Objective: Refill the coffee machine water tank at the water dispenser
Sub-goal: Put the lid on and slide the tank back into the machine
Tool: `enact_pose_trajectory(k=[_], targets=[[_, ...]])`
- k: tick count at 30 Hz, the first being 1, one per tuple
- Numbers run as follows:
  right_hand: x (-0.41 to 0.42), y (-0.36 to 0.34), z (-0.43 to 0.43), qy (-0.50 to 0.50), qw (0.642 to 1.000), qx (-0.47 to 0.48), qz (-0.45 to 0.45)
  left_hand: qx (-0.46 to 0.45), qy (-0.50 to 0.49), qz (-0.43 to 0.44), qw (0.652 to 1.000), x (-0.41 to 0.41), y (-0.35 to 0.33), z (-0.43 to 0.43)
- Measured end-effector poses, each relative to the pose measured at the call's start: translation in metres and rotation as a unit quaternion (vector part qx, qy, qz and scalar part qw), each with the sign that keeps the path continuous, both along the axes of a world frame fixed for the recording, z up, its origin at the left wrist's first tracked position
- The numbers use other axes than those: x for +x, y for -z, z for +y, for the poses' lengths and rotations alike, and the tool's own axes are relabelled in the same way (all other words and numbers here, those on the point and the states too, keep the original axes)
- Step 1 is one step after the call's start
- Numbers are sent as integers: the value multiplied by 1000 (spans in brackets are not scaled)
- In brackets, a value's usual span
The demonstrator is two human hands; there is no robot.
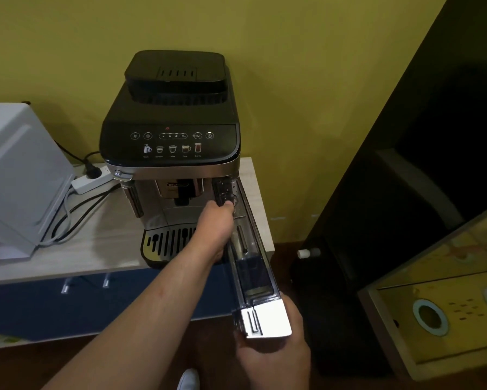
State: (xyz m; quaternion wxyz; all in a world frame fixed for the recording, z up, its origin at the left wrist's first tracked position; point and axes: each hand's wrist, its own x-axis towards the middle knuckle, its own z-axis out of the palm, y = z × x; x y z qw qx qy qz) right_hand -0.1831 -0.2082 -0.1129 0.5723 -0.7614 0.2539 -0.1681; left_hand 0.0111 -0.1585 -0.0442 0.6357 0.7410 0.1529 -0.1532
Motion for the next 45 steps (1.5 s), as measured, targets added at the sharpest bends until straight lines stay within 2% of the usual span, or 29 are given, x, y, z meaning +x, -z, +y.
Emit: enact_pose_trajectory(k=[6,18,24,41,45], targets=[[6,-4,12,4,999,-36,-8,-9,4,3,1000,10,-9,5],[32,-13,20,-29,999,5,30,-116,-11,37,992,12,-11,11],[55,-18,24,-40,998,30,24,-97,-3,46,994,15,-18,14],[69,-20,30,-46,998,0,32,-60,27,-6,998,21,-15,20],[68,-20,29,-72,997,-19,38,-61,26,4,998,22,-15,24]])
